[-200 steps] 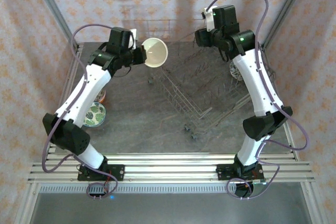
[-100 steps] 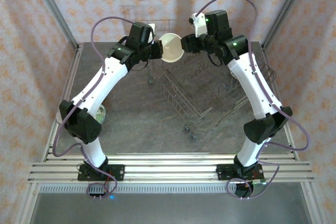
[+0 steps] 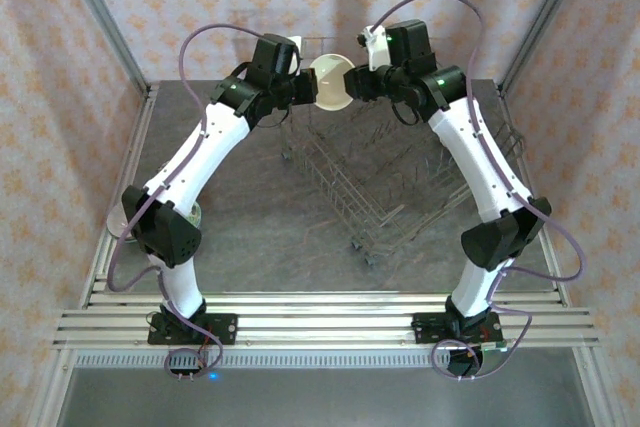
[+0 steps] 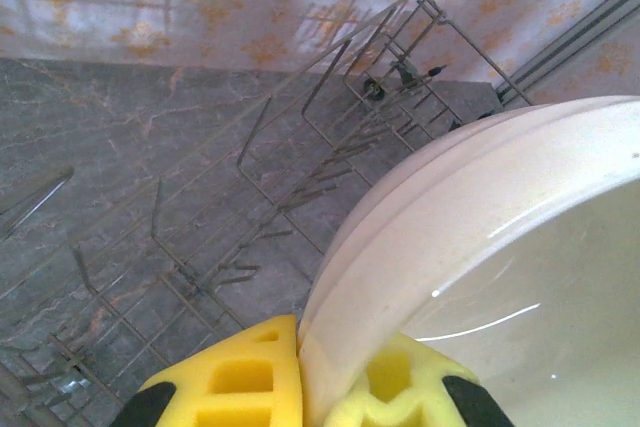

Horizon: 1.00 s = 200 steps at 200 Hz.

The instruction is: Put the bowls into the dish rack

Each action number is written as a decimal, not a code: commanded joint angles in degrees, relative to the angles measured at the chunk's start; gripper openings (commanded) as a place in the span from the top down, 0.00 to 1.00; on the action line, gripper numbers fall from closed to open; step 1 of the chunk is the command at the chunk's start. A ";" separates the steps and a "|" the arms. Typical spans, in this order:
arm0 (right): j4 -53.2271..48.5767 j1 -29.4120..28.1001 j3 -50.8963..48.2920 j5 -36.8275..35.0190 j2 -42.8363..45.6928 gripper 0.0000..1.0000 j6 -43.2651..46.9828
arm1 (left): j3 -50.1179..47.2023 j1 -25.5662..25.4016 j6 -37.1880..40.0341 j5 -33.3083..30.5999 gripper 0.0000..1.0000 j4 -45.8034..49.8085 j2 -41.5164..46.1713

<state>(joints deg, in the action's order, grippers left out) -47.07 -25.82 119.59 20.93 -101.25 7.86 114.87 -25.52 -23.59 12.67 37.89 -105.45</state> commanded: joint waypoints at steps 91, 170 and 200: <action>-1.12 -3.62 3.53 -14.05 -3.70 0.88 -0.41 | 6.40 -1.77 -1.89 -0.95 1.00 1.85 -2.03; 2.07 -4.32 2.46 -24.39 -3.61 0.97 -4.86 | 6.69 -3.32 -0.87 0.12 0.81 2.78 -2.12; 4.09 -4.32 1.47 -27.93 -3.77 1.00 -6.92 | 6.28 -3.53 -0.64 0.86 0.72 2.90 -2.31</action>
<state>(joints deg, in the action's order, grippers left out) -47.94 -29.85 121.08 -2.20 -104.97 3.95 119.44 -28.16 -25.34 11.20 42.50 -108.57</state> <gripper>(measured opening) 0.059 0.251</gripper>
